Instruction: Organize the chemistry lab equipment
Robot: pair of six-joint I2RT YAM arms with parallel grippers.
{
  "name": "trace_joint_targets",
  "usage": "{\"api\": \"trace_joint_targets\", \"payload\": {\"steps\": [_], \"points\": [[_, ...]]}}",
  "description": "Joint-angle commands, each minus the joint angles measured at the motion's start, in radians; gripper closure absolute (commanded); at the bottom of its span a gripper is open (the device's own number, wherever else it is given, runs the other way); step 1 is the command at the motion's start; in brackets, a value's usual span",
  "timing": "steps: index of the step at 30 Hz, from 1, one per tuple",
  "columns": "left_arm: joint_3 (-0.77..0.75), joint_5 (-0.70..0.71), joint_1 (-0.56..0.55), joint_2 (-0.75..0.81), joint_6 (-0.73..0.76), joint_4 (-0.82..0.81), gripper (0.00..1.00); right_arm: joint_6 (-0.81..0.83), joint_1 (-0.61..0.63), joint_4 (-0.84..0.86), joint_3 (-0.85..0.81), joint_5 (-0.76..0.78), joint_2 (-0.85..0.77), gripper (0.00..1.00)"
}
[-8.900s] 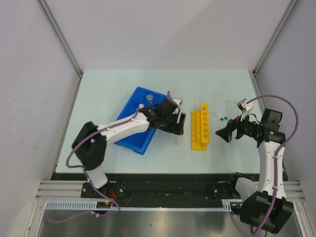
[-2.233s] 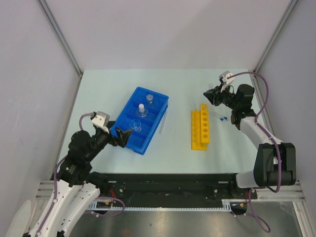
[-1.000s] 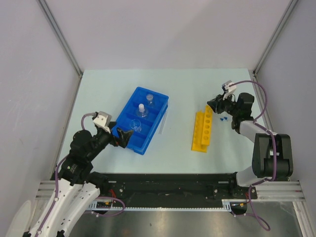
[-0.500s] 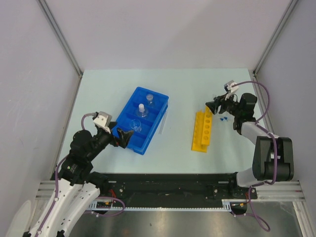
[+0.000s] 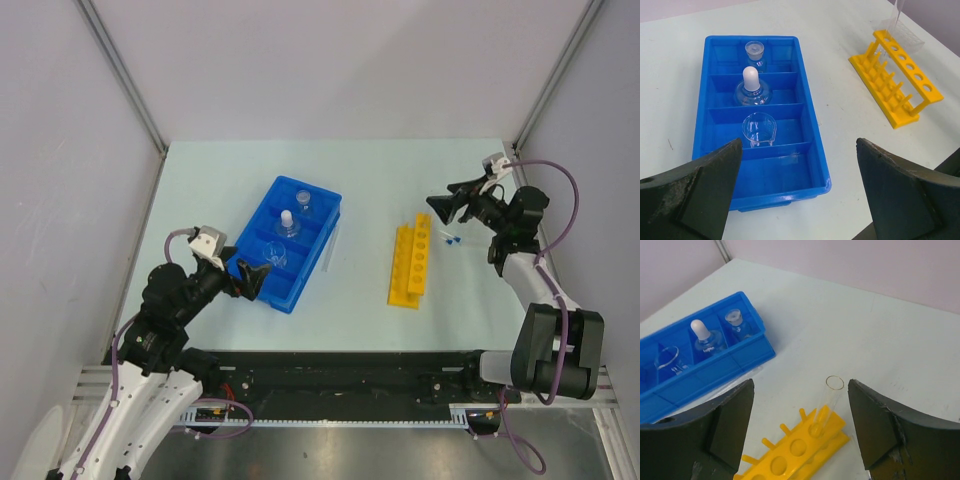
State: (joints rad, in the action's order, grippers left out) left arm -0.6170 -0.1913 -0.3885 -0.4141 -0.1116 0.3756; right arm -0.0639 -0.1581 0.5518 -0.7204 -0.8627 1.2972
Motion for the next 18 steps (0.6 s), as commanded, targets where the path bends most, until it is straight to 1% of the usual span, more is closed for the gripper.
{"api": "trace_joint_targets", "payload": {"steps": [1, 5, 9, 14, 18], "points": [[0.003, -0.025, 0.004, -0.003, 0.052, -0.037, 0.00, -0.160, -0.015, -0.058, -0.082, 0.020, -0.001, 0.19], [0.003, -0.023, 0.002, -0.006, 0.052, -0.035, 0.00, -0.224, -0.005, -0.079, -0.086, 0.079, 0.017, 0.21], [0.003, -0.023, 0.004, -0.011, 0.052, -0.033, 0.00, -0.277, 0.003, -0.102, -0.114, 0.129, 0.077, 0.23], [0.002, -0.022, 0.004, -0.020, 0.052, -0.030, 0.00, -0.274, 0.025, -0.184, -0.181, 0.151, 0.149, 0.26], [0.002, -0.019, 0.004, -0.025, 0.052, -0.030, 0.00, -0.228, 0.037, -0.242, -0.223, 0.168, 0.181, 0.35]]}}
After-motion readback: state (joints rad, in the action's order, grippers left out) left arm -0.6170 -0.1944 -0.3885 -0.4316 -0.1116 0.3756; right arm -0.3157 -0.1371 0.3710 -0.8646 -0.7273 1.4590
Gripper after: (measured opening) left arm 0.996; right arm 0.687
